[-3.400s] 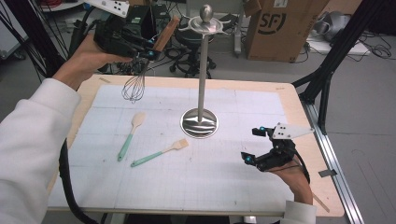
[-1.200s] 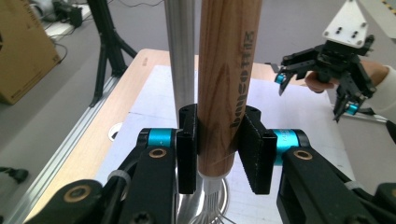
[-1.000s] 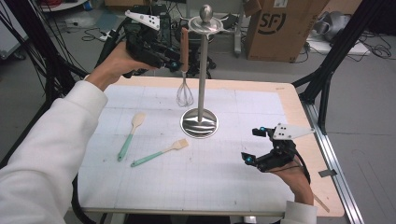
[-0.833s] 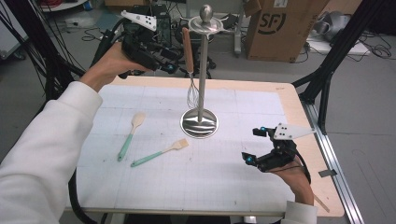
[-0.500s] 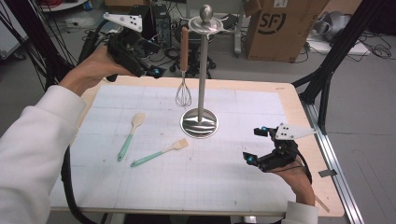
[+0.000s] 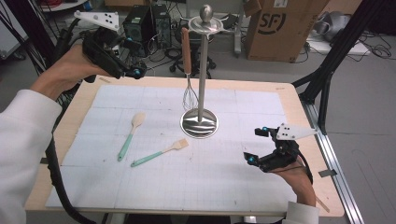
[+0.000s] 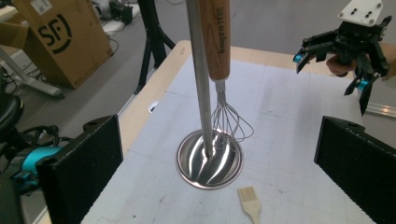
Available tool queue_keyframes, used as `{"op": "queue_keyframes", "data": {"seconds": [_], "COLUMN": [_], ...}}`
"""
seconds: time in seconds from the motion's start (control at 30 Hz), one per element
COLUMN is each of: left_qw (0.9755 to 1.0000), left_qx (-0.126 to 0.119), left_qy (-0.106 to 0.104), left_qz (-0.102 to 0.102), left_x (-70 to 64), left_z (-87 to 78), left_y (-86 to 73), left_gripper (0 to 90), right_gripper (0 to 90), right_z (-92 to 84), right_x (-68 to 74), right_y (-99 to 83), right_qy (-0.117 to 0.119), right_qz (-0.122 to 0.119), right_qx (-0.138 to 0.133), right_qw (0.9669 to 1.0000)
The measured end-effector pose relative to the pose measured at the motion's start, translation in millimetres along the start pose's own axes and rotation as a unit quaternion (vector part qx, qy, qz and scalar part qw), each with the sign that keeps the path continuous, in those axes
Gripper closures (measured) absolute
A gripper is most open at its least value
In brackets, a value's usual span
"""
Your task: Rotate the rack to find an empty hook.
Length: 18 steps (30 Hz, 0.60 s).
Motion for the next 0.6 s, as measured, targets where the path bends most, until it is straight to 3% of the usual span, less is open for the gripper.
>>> {"op": "queue_keyframes", "data": {"seconds": [0.1, 0.33, 0.4, 0.6], "left_qw": [1.0000, 0.9994, 0.9994, 0.9991], "left_qx": [-0.001, -0.002, 0.002, 0.002], "left_qy": [-0.007, -0.033, -0.031, -0.036], "left_qz": [0.004, 0.013, 0.014, 0.021], "left_x": [-4.0, -11.3, -12.9, -16.4], "left_z": [-3.0, -6.7, -6.6, -6.6], "left_y": [2.4, 5.1, 7.7, 24.8], "left_gripper": [3.0, 26.7, 31.1, 57.4], "right_gripper": [0.3, 0.2, 0.2, 0.2], "right_z": [0.0, -0.9, -1.0, -0.9], "right_x": [-0.6, -2.4, -2.9, -2.2], "right_y": [-0.6, -2.0, -2.5, -2.5], "right_qy": [0.000, -0.002, -0.001, 0.003], "right_qz": [0.000, 0.004, 0.005, 0.004], "right_qx": [0.002, 0.003, 0.003, 0.001], "right_qw": [1.0000, 1.0000, 1.0000, 1.0000]}}
Point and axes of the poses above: each handheld gripper's, and its own axes: z roughly forward along the jaws, y roughly out of its top, x roughly to its left, the point moved 3 cm from there along z, roughly forward along the jaws, and after that the axes turned 15 degrees about -y, right-handed, at the moved point
